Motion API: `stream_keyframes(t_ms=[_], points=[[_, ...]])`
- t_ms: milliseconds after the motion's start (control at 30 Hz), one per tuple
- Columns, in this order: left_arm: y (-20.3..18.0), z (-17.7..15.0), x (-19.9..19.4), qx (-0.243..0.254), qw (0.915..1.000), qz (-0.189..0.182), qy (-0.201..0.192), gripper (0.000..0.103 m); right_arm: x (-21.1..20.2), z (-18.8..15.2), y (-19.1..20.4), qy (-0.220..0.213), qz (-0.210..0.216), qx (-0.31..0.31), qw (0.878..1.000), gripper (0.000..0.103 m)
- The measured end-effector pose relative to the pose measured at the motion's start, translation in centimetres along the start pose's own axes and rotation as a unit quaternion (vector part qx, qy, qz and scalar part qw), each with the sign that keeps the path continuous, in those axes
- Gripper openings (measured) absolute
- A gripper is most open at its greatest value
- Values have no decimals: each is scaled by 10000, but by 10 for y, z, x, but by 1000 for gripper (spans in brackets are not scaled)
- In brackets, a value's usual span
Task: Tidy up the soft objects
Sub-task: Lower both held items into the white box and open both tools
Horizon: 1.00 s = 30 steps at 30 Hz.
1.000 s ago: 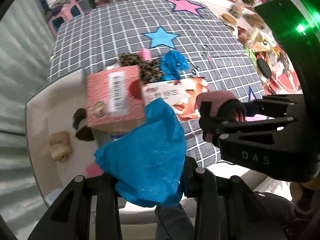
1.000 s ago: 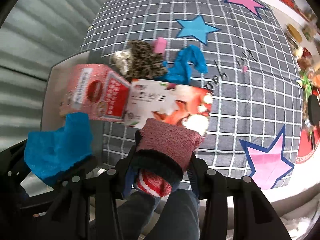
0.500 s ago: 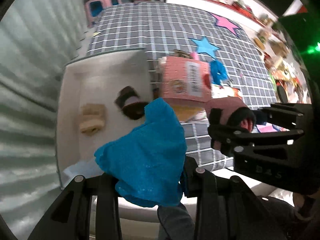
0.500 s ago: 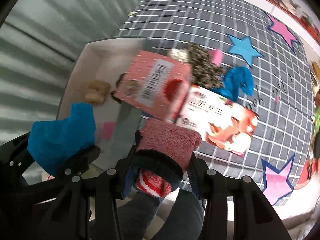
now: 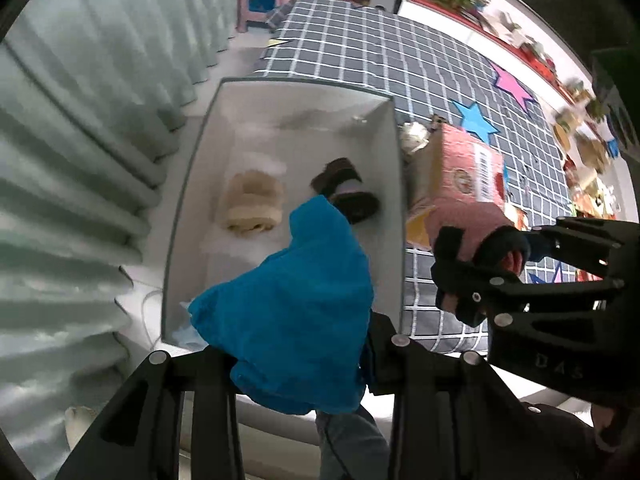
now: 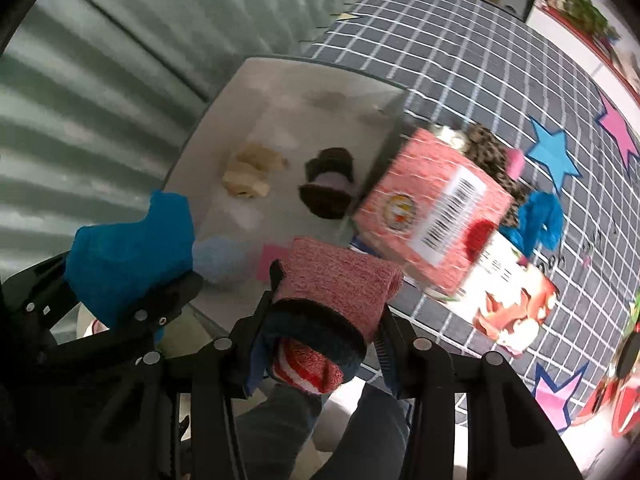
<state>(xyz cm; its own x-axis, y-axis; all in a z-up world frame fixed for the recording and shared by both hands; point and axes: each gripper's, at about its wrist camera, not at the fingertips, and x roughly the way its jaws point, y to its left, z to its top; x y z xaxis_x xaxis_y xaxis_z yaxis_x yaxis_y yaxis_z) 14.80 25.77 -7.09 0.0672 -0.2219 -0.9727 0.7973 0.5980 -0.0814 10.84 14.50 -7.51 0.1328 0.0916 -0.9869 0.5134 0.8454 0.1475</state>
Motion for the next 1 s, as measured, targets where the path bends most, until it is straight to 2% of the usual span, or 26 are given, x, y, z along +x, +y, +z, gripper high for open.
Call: stream_keyframes(t_ms=[367, 1000], points=[[33, -2, 9, -442, 9989, 88, 111, 38, 18, 18, 29, 209, 85, -370, 9991, 47], [41, 12, 31, -435, 9983, 128, 372, 38, 35, 39, 31, 397, 141, -404, 9983, 47]])
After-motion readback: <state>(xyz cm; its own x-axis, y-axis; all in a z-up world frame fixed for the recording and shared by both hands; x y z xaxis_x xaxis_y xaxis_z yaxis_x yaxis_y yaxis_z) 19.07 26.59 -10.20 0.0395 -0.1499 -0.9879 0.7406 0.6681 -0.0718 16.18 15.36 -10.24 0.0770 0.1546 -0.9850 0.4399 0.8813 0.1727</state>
